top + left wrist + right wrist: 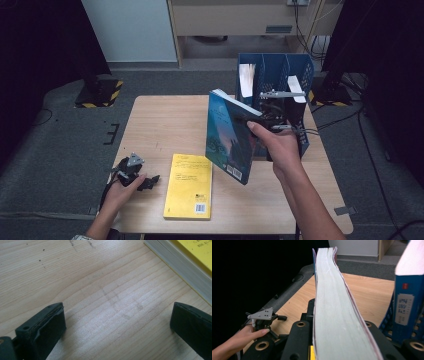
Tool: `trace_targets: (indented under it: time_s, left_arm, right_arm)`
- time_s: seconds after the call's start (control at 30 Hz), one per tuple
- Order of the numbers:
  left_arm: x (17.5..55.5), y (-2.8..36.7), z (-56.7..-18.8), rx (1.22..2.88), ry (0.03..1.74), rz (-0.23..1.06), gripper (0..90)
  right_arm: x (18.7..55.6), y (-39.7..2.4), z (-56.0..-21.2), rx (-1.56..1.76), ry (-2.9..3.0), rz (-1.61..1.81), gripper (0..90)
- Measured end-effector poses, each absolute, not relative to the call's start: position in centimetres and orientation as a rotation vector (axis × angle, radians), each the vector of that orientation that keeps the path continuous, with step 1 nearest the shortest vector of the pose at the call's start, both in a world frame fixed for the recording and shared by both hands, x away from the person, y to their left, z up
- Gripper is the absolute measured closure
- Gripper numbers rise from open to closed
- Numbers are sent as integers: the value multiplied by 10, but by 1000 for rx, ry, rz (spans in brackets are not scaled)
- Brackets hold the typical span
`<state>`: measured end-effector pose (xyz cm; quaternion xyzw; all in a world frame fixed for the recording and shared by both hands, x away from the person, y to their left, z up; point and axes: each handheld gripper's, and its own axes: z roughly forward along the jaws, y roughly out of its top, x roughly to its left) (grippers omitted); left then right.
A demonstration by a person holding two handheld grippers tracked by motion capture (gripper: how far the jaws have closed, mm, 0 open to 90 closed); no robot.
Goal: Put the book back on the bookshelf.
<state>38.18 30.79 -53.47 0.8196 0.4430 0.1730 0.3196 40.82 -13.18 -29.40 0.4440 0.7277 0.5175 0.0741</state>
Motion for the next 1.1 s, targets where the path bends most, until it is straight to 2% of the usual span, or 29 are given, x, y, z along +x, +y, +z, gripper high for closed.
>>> trace_targets:
  time_s: [1.1]
  left_arm:
    - [382,308,-535,2157,1161,458,0]
  right_arm:
    - [405,-187,-268,1434,2053,1542,736]
